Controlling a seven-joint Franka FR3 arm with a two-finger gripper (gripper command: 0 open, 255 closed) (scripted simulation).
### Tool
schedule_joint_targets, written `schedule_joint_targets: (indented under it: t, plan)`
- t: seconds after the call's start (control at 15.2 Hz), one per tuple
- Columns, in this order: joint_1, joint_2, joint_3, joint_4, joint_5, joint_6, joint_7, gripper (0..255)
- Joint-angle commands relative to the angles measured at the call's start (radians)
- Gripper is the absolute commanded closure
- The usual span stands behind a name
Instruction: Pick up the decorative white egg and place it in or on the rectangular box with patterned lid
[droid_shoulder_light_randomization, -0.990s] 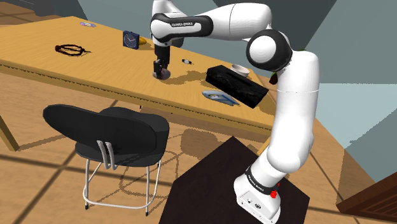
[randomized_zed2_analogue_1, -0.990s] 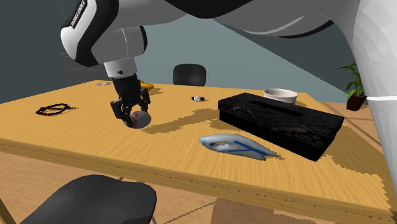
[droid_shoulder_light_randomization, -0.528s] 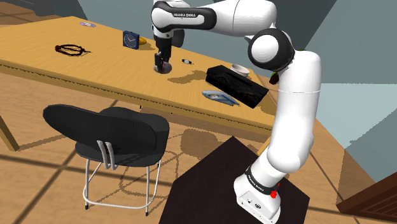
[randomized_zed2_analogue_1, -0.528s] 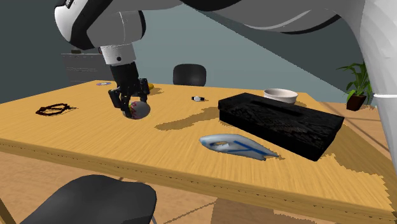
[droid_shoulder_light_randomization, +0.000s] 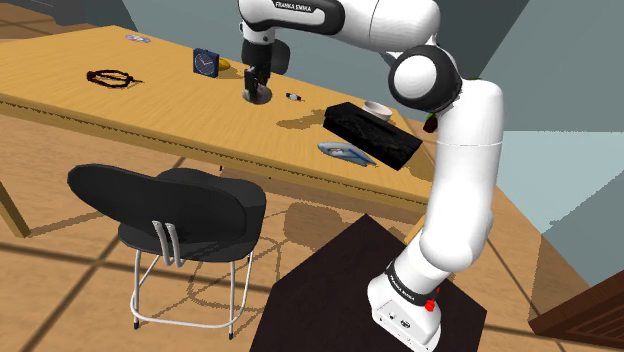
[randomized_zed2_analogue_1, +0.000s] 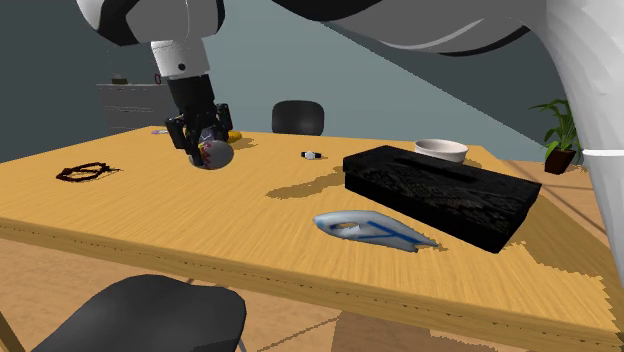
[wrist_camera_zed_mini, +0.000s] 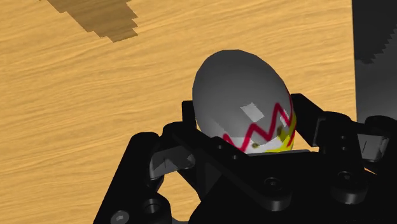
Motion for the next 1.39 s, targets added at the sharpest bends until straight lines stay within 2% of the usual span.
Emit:
schedule_joint_targets:
  t: [0.0, 0.59, 0.92, 1.32]
  plan:
    - [0.001, 0.001, 0.000, 0.028, 0.000, -0.027, -0.004, 255]
    - [0.014, 0.034, -0.001, 0.190, -0.003, -0.154, -0.020, 255]
    - [-0.076, -0.132, -0.019, -0.066, 0.021, -0.052, -0.099, 255]
    - [-0.166, -0.270, -0.057, -0.264, 0.041, 0.025, -0.212, 255]
